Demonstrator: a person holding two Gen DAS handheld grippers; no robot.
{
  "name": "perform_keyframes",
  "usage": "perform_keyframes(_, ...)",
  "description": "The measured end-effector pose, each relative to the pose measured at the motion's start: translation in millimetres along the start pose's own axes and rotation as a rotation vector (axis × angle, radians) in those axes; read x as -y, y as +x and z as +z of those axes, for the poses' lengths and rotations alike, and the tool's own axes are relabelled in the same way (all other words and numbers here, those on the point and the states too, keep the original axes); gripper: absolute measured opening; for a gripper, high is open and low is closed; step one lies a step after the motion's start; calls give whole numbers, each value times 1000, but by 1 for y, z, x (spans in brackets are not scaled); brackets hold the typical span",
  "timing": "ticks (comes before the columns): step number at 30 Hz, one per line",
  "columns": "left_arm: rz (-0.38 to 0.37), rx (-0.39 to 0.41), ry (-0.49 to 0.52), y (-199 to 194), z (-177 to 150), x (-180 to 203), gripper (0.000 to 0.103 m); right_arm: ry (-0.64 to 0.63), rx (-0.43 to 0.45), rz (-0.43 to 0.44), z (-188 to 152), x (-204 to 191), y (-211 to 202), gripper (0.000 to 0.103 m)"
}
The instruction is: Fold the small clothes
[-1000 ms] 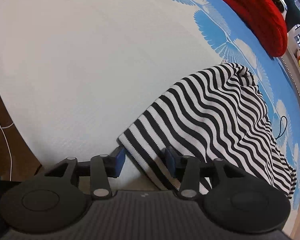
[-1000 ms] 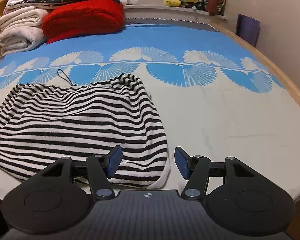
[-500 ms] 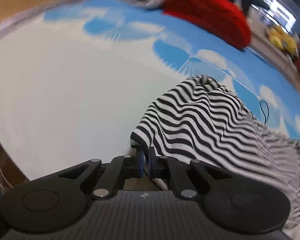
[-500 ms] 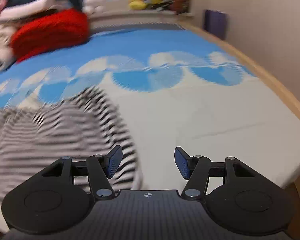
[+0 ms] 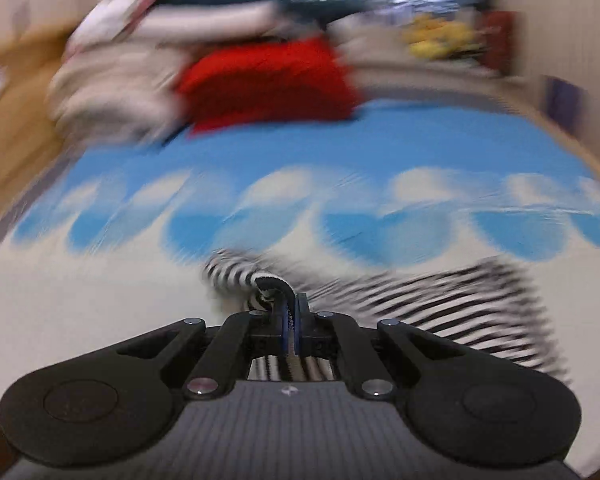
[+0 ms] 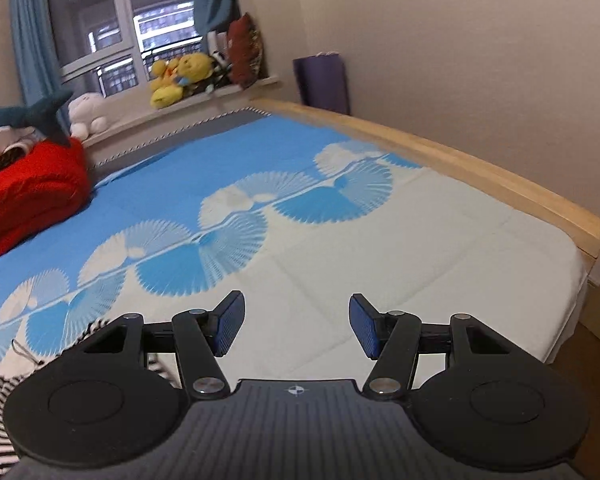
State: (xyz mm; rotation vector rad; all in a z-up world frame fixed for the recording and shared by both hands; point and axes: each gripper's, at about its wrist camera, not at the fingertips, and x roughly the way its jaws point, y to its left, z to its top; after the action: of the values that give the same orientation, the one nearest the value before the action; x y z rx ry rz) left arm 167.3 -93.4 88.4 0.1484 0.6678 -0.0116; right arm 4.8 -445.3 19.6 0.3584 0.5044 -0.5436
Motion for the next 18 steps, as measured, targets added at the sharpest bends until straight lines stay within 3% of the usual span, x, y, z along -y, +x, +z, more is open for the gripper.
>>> perform_keyframes(3, -130, 68, 131, -19, 2, 88, 2, 42, 3, 1, 5, 18, 6, 60)
perform_keyframes(6, -279, 99, 284, -27, -25, 170, 2, 78, 0, -1, 7, 32, 11, 59)
perform_keyframes(8, -412, 28, 377, -17, -53, 211, 4, 102, -1, 5, 9, 40, 14, 59)
perform_keyframes(10, -534, -130, 426, 2, -78, 235, 9, 123, 1, 21, 9, 46, 14, 59)
perform_keyframes(12, -594, -205, 419, 11, -90, 233, 10, 137, -2, 49, 10, 49, 13, 59)
perform_keyframes(15, -603, -184, 322, 11, -87, 191, 24, 134, -43, 131, 8, 46, 17, 59)
perform_keyframes(18, -531, -168, 280, 12, -82, 138, 24, 78, -143, 254, 0, 27, 28, 59)
